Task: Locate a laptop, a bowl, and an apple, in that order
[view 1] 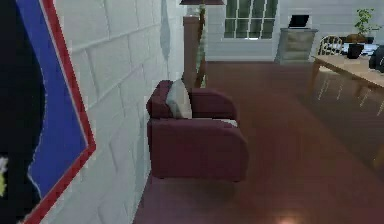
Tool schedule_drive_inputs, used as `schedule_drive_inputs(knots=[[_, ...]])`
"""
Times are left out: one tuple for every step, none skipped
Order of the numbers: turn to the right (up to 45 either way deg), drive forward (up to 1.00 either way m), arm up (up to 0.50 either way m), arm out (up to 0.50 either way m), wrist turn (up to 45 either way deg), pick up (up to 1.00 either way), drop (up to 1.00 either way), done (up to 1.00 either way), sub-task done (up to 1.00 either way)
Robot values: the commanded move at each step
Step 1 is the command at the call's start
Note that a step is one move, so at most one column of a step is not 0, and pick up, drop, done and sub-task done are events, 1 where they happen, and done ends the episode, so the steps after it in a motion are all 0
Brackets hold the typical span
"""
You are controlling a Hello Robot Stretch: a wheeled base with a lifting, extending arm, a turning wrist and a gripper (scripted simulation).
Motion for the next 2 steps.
schedule_drive_inputs(knots=[[0.0,0.45,0.0,0.0,0.0,0.0,0.0,0.0,0.0],[45.0,0.0,0.0,0.0,0.0,0.0,0.0,0.0,0.0]])
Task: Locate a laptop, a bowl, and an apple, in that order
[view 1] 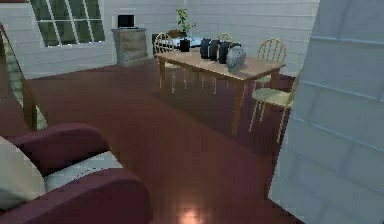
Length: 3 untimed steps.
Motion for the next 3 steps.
schedule_drive_inputs(knots=[[0.0,1.0,0.0,0.0,0.0,0.0,0.0,0.0,0.0],[24.0,0.0,0.0,0.0,0.0,0.0,0.0,0.0,0.0],[0.0,0.1,0.0,0.0,0.0,0.0,0.0,0.0,0.0]])
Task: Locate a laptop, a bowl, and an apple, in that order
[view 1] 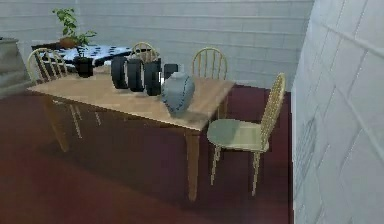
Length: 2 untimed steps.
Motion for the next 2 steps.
schedule_drive_inputs(knots=[[-45.0,0.0,0.0,0.0,0.0,0.0,0.0,0.0,0.0],[-3.0,0.0,0.0,0.0,0.0,0.0,0.0,0.0,0.0]])
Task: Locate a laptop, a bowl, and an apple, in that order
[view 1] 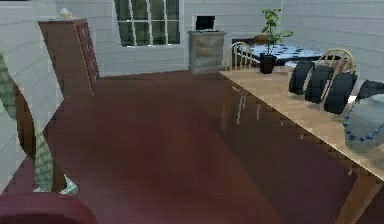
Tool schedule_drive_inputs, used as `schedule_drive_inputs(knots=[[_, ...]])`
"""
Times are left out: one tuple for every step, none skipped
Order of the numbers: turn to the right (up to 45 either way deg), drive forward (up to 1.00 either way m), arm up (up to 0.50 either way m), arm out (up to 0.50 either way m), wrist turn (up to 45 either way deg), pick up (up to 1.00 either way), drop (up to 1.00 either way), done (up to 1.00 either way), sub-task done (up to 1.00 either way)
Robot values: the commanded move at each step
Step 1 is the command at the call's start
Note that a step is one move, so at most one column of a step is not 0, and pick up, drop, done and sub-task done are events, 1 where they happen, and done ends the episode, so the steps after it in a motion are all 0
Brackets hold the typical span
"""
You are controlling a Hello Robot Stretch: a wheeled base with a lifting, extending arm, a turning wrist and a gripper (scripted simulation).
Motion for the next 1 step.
schedule_drive_inputs(knots=[[0.0,1.0,0.0,0.0,0.0,0.0,0.0,0.0,0.0]])
